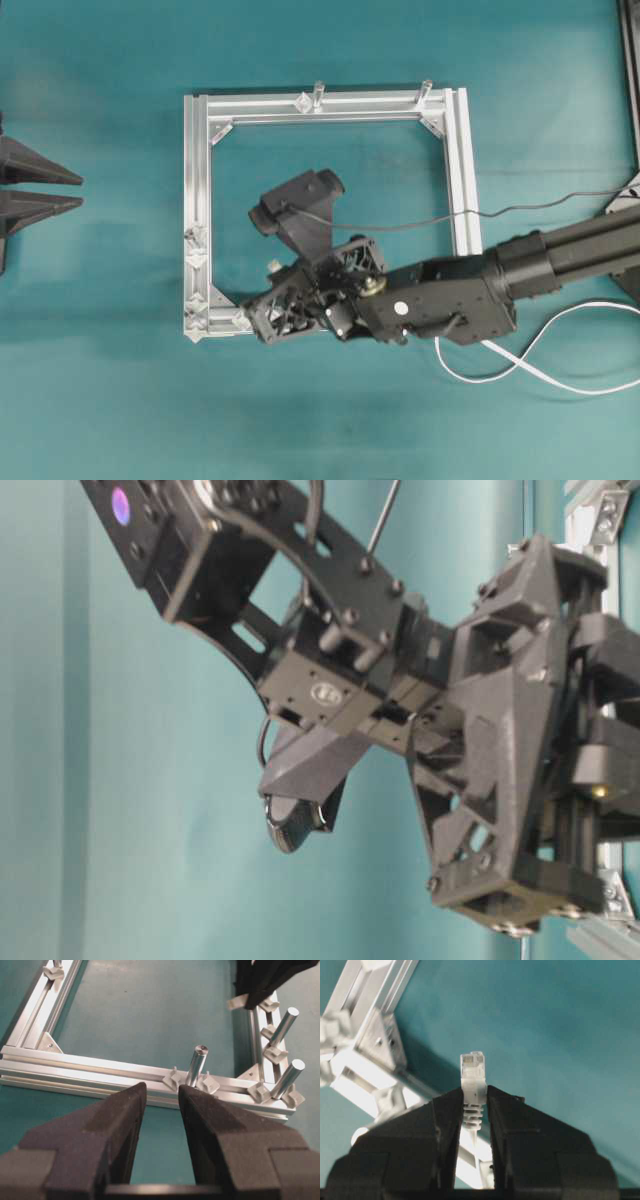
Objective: Move the cable alternately left and right between 8 closely spaced pins so it hooks onto each one.
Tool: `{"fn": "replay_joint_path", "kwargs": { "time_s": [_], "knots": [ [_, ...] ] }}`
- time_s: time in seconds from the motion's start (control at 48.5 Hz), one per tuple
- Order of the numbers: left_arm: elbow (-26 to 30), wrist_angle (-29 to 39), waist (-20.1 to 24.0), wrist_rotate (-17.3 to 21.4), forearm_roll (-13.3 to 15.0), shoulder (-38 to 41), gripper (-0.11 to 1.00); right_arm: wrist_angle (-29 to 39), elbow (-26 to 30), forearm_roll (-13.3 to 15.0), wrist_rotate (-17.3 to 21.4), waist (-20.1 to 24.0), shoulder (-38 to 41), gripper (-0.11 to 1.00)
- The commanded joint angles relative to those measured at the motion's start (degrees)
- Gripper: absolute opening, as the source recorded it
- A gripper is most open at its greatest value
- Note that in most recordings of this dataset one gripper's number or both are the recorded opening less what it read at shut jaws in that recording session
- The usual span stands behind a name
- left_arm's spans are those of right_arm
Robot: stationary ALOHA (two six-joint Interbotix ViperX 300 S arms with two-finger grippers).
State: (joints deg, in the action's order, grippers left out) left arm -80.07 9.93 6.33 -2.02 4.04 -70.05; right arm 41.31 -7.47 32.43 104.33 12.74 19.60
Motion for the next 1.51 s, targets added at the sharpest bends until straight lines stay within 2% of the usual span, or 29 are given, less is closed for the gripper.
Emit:
{"fn": "replay_joint_path", "kwargs": {
  "time_s": [0.0, 0.289, 0.619, 1.093, 1.3, 1.485],
  "knots": [
    [0.7, -0.2, -0.1, -0.3, -0.2, 0.4, 0.36, -0.2, 1.2, 0.3, -0.8, -1.1, -1.3, 0.18],
    [0.9, -0.2, -0.1, -0.3, -0.2, 0.4, 0.36, -0.2, 2.0, 0.3, -4.2, -2.8, -1.3, 0.18],
    [0.8, -0.2, -0.1, -0.3, -0.2, 0.4, 0.36, -2.9, 2.9, 0.3, -4.6, -4.0, -0.7, 0.18],
    [1.2, -0.2, -0.1, -0.3, -0.2, 0.4, 0.37, -3.6, 14.2, 0.3, -10.7, -4.8, 6.5, 0.18],
    [1.1, -0.3, -0.2, -0.3, -0.2, 0.4, 0.36, -3.5, 15.4, -0.2, -11.8, -5.1, 7.2, 0.18],
    [1.1, -0.2, -0.2, -0.3, -0.2, 0.4, 0.36, -3.4, 15.5, -1.8, -12.2, -4.2, 7.2, 0.18]
  ]
}}
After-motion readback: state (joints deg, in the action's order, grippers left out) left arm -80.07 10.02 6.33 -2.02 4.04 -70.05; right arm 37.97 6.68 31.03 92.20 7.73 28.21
